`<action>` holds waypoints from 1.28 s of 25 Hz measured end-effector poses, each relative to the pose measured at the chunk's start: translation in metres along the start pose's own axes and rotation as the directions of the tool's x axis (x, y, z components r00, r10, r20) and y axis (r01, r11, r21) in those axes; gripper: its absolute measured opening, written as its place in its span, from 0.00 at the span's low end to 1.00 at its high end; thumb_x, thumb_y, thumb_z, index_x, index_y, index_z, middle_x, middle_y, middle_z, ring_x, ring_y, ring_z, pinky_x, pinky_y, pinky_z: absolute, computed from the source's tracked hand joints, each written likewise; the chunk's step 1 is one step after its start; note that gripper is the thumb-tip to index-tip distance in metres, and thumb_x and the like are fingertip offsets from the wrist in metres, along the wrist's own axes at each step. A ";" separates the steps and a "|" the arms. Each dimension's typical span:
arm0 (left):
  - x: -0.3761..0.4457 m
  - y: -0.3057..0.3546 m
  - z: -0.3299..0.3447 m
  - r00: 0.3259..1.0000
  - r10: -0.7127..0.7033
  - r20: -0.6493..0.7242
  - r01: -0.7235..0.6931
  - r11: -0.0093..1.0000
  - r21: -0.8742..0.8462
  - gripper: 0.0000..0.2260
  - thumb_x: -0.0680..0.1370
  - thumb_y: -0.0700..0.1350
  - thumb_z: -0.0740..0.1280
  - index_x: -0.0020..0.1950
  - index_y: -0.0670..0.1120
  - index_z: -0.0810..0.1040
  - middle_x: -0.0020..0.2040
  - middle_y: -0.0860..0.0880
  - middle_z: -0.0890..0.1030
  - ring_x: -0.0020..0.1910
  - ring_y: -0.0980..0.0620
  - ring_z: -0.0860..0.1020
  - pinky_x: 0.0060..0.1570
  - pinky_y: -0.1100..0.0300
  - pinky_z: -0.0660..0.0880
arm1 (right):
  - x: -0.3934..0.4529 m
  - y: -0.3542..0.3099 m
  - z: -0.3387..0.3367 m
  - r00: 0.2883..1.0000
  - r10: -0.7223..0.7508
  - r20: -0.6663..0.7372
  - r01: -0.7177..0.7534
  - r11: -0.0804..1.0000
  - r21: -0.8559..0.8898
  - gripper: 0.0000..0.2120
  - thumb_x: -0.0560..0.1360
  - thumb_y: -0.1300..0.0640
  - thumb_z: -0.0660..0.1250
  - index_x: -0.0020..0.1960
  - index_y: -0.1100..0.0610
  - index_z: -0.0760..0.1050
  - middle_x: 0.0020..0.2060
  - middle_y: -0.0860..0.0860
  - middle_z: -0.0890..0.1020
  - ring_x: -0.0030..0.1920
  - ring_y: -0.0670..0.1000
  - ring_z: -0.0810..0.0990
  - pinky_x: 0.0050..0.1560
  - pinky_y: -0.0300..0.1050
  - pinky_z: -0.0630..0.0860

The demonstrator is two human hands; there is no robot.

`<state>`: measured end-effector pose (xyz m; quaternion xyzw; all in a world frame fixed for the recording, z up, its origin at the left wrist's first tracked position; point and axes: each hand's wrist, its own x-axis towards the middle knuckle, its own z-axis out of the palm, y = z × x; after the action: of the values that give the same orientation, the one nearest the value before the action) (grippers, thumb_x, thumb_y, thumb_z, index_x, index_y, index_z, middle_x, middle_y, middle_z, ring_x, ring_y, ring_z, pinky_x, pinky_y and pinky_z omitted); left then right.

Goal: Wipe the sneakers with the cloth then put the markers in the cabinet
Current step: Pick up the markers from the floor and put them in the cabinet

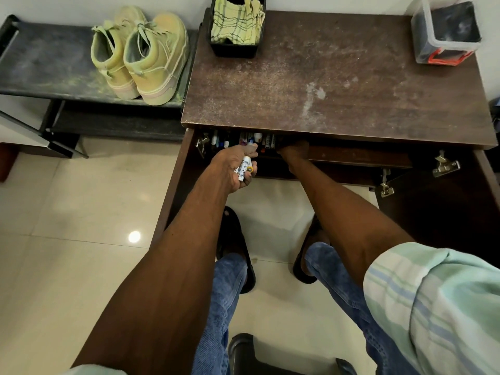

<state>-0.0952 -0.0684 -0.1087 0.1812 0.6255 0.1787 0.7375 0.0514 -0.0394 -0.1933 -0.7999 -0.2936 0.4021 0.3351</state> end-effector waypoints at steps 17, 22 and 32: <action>-0.032 -0.009 0.049 0.974 0.041 0.222 0.008 0.977 -0.212 0.10 0.76 0.31 0.60 0.56 0.38 0.75 0.46 0.40 0.76 0.45 0.45 0.78 0.45 0.49 0.81 | -0.088 -0.008 -0.122 0.913 0.059 0.403 -0.161 0.961 0.225 0.08 0.78 0.59 0.64 0.53 0.63 0.77 0.37 0.55 0.81 0.36 0.50 0.80 0.34 0.40 0.77; -0.029 -0.008 0.051 0.986 0.005 0.165 0.008 0.997 -0.078 0.14 0.75 0.28 0.63 0.60 0.36 0.75 0.53 0.36 0.80 0.50 0.40 0.81 0.44 0.46 0.82 | -0.084 -0.010 -0.121 0.856 0.074 0.512 -0.194 0.963 0.186 0.09 0.77 0.57 0.67 0.50 0.63 0.79 0.39 0.56 0.83 0.38 0.50 0.80 0.37 0.39 0.77; -0.018 -0.009 0.048 1.000 -0.028 -0.002 0.028 0.997 0.068 0.03 0.77 0.37 0.68 0.44 0.38 0.79 0.36 0.44 0.81 0.29 0.52 0.81 0.37 0.62 0.79 | -0.076 -0.015 -0.098 0.761 0.162 0.628 -0.327 0.932 0.155 0.03 0.74 0.67 0.68 0.45 0.60 0.77 0.37 0.53 0.79 0.37 0.47 0.76 0.36 0.37 0.75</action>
<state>-0.0507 -0.0873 -0.0903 0.1974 0.6340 0.1470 0.7331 0.0925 -0.1154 -0.1038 -0.6104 -0.2230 0.7114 0.2676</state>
